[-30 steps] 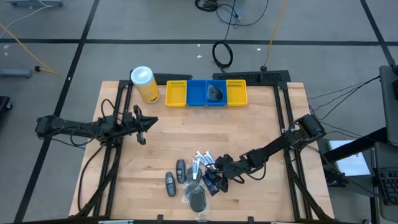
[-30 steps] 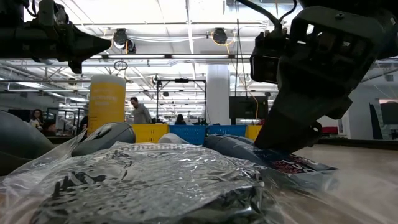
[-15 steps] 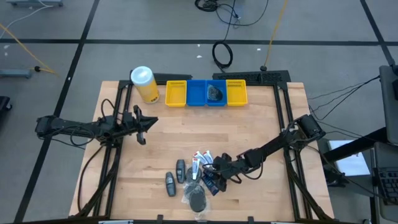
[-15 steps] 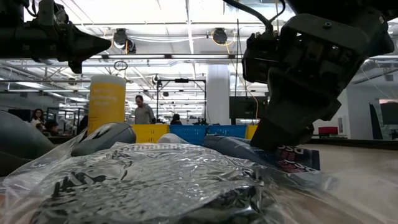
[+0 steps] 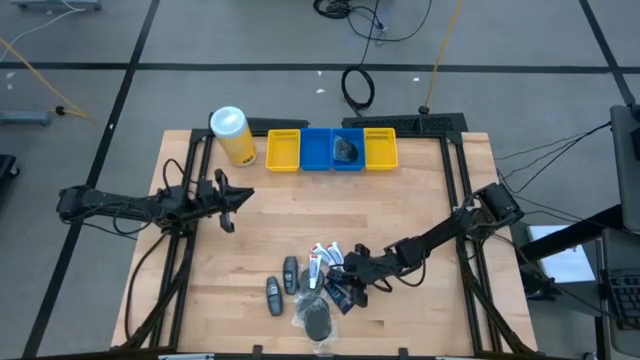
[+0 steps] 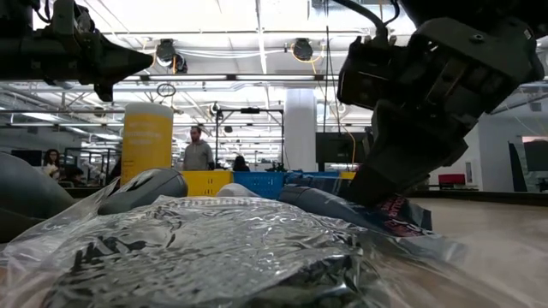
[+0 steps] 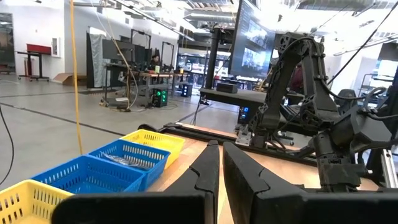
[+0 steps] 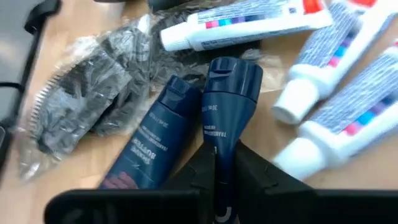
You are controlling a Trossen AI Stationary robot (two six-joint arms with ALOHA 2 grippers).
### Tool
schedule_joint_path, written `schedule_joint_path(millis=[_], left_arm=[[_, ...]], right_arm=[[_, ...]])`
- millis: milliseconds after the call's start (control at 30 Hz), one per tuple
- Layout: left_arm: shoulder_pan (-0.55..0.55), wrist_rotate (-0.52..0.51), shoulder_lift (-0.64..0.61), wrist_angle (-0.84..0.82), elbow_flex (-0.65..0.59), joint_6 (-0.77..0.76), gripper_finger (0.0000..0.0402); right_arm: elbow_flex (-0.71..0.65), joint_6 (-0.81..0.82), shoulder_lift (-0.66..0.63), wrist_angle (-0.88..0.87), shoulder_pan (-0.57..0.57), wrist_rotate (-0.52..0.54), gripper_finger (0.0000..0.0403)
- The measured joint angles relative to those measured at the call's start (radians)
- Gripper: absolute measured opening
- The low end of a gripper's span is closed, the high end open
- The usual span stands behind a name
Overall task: Pick & Place Travel size toiletries
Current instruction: Put the shave cream into the left blue bin
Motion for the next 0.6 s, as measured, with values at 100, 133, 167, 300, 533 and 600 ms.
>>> schedule_joint_path(millis=[100,133,167,300,533,600], left_arm=[[0.0,0.0,0.0,0.0,0.0,-0.004,0.0021],[0.0,0.0,0.0,0.0,0.0,-0.006,0.0021],[0.0,0.0,0.0,0.0,0.0,-0.009,0.0021],[0.0,0.029,0.0,0.016,0.0,-0.04,0.0021],[-0.001,0.116,0.032,0.085,0.0,-0.101,0.0021],[-0.001,0.12,0.06,0.109,0.0,-0.103,0.0021]], right_arm=[[-0.002,-0.015,-0.028,-0.011,-0.005,0.01,0.0028],[-0.003,-0.027,-0.042,-0.023,-0.006,0.01,0.0033],[-0.004,-0.039,-0.058,-0.035,-0.006,0.011,0.0035],[-0.002,-0.093,-0.127,-0.027,-0.013,0.03,0.0036],[-0.002,-0.197,-0.231,-0.026,-0.059,0.033,0.0027],[-0.002,-0.226,-0.252,-0.032,-0.071,0.032,0.0029]])
